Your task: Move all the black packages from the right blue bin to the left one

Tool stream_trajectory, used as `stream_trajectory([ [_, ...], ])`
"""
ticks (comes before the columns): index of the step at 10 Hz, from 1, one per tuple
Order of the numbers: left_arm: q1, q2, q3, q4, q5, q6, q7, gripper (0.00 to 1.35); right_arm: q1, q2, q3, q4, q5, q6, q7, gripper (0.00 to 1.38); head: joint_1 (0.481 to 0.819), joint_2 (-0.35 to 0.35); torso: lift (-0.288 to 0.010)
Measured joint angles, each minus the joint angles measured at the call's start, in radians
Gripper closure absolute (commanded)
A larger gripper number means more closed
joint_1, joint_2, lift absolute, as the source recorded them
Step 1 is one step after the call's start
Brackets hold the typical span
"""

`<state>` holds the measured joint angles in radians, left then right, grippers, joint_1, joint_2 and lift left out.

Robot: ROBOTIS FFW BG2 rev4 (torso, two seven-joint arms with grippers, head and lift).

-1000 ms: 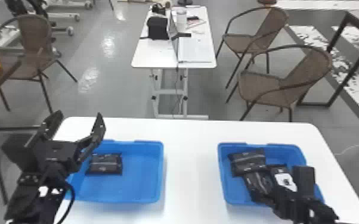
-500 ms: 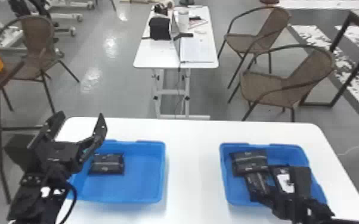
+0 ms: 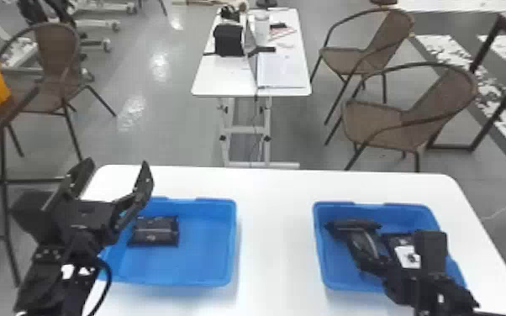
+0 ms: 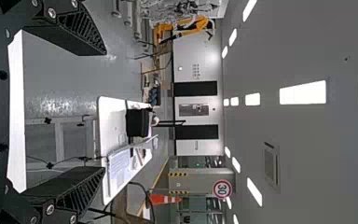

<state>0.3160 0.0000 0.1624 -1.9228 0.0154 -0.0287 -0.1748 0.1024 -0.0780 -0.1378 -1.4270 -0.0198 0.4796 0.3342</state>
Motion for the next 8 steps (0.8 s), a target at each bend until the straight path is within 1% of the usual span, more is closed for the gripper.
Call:
stream_trajectory([
  [3,0.0,0.0,-0.002,0.001,0.004,-0.003,0.0,0.16,0.055,0.004,0.011,-0.154,-0.061,-0.006,0.0,1.09,0.695,0.034,0.0],
  [4,-0.001,0.0,-0.004,0.001,0.008,-0.004,0.0,0.16,0.065,-0.002,0.028,-0.22,-0.093,-0.006,0.011,1.09,0.695,0.041,0.0],
  [6,-0.004,0.0,-0.006,0.0,0.015,0.002,0.0,0.16,0.029,-0.031,0.08,-0.298,-0.136,0.01,0.054,1.09,0.695,0.082,0.0],
  [7,-0.007,0.0,-0.007,-0.001,0.019,0.006,0.0,0.16,-0.004,-0.047,0.114,-0.33,-0.147,0.021,0.063,1.09,0.695,0.102,0.0],
  [8,-0.009,0.0,-0.009,-0.001,0.021,0.008,0.0,0.16,-0.036,-0.053,0.142,-0.352,-0.151,0.028,0.083,1.09,0.695,0.113,0.0],
])
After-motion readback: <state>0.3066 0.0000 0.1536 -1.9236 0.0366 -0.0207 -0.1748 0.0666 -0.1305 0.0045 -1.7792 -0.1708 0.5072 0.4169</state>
